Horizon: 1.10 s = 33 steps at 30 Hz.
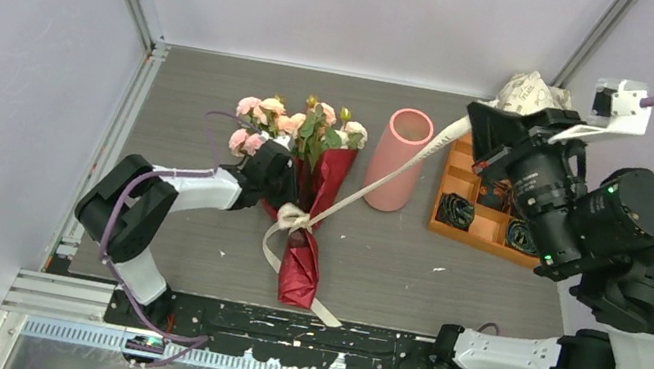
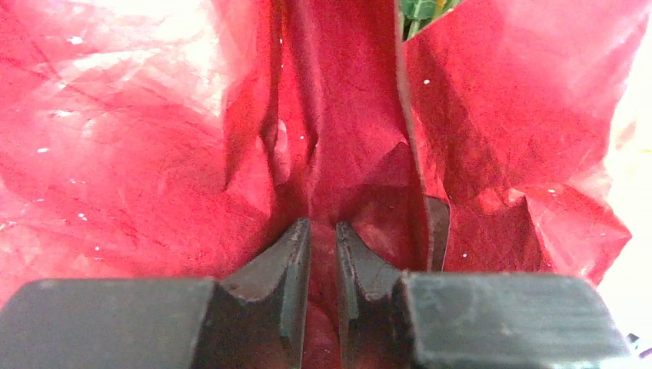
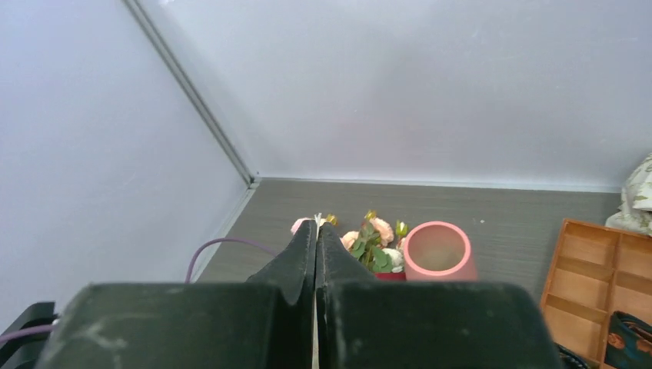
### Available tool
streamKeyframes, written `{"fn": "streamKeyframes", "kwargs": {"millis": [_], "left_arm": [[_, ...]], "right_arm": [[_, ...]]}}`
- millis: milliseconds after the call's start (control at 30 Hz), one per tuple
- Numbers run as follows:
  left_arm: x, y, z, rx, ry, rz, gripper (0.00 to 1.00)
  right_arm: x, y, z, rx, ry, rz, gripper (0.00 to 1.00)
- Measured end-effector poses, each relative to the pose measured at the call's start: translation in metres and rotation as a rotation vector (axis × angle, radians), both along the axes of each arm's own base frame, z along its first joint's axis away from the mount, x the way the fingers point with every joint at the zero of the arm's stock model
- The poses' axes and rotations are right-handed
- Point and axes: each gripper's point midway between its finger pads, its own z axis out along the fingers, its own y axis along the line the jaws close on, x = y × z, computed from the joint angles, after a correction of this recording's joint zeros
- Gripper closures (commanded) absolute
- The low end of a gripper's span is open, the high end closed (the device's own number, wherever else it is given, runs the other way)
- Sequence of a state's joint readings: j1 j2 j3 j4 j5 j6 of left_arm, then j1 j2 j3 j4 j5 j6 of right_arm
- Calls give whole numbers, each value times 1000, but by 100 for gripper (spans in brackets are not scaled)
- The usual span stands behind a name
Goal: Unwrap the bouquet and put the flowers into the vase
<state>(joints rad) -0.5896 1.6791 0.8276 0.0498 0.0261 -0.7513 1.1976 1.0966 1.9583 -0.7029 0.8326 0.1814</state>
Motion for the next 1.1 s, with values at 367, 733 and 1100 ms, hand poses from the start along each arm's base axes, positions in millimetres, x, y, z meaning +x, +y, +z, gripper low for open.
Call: {"fn": "streamKeyframes", "kwargs": {"millis": [367,733,1100], "left_arm": [[-22,32,40,108,-36,-7,75],[-60,46,115,17,-165,-85,55],[-101,59,72,55,-3,-140,53]], "right_arm": [[18,10,-56,-171,71,-111,95],[26,0,-95,-258,147,-243,32],[29,7,-126,-313,188,-254,19]]}}
